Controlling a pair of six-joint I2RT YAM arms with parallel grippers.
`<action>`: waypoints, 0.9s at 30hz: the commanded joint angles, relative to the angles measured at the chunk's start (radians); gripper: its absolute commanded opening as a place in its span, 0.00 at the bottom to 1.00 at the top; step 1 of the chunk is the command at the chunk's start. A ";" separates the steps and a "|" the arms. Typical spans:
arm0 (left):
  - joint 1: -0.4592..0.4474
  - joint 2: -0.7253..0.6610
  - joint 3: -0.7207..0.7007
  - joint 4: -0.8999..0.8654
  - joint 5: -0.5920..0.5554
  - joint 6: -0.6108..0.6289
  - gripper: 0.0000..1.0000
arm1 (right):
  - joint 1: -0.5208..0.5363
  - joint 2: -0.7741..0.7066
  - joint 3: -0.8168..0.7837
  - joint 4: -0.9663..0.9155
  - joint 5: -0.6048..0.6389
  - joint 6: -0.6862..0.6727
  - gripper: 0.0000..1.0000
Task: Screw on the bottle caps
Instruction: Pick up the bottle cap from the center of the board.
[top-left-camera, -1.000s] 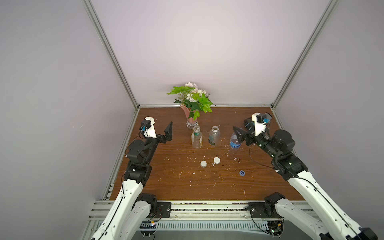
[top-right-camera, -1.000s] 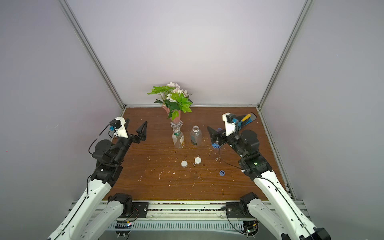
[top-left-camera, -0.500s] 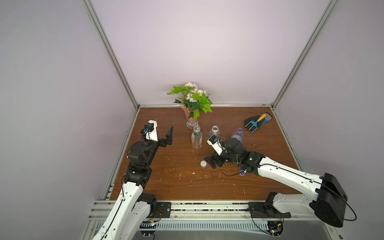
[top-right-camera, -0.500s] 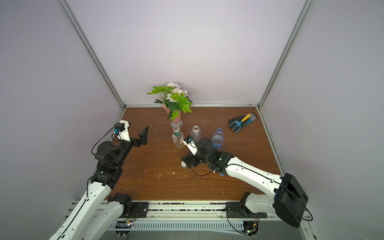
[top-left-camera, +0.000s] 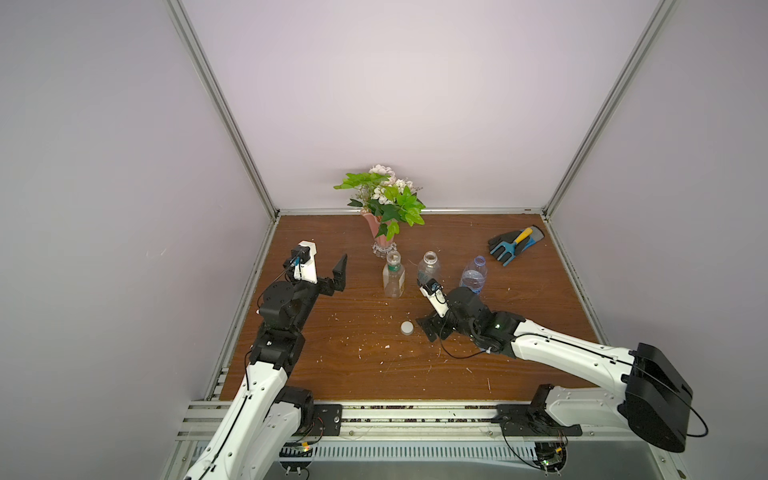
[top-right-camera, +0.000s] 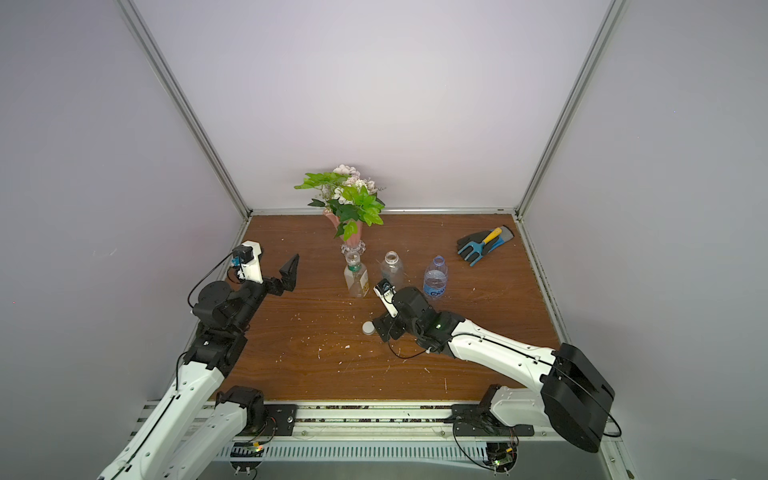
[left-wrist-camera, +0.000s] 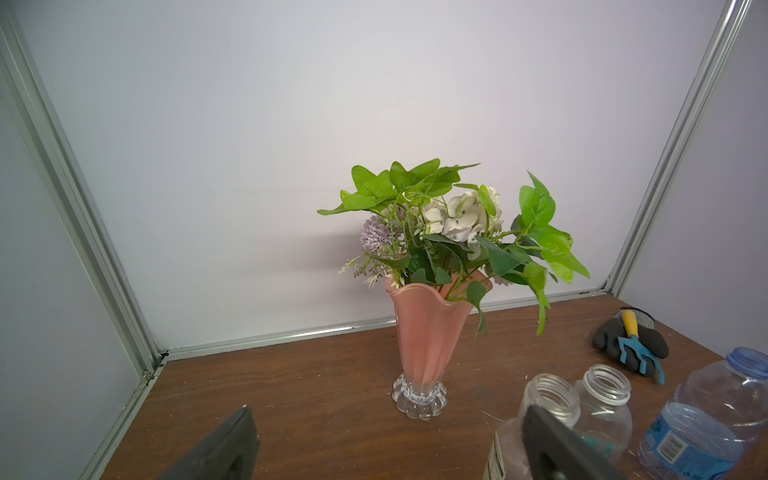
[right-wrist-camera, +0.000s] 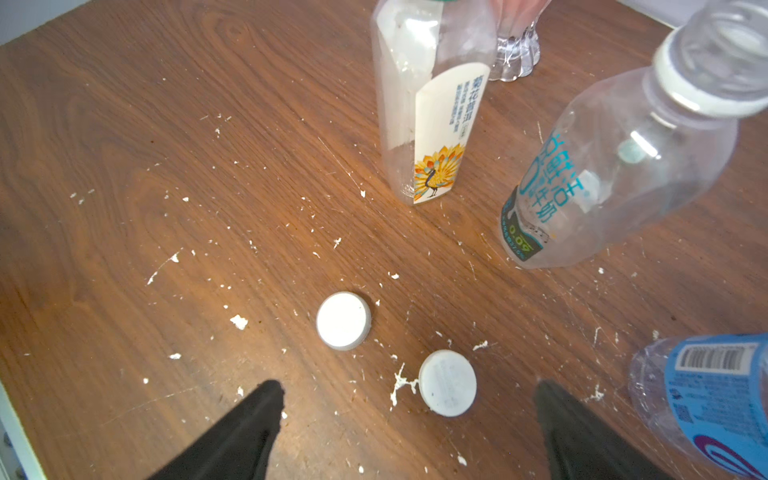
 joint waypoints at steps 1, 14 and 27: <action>0.012 -0.010 -0.003 0.002 0.015 -0.006 0.99 | 0.001 -0.035 0.010 0.058 0.033 0.032 0.99; 0.034 0.000 -0.002 0.005 0.058 -0.034 1.00 | 0.049 0.189 0.161 -0.072 -0.043 0.030 0.85; 0.035 0.018 0.002 0.002 0.074 -0.045 1.00 | 0.102 0.407 0.298 -0.200 -0.021 0.065 0.72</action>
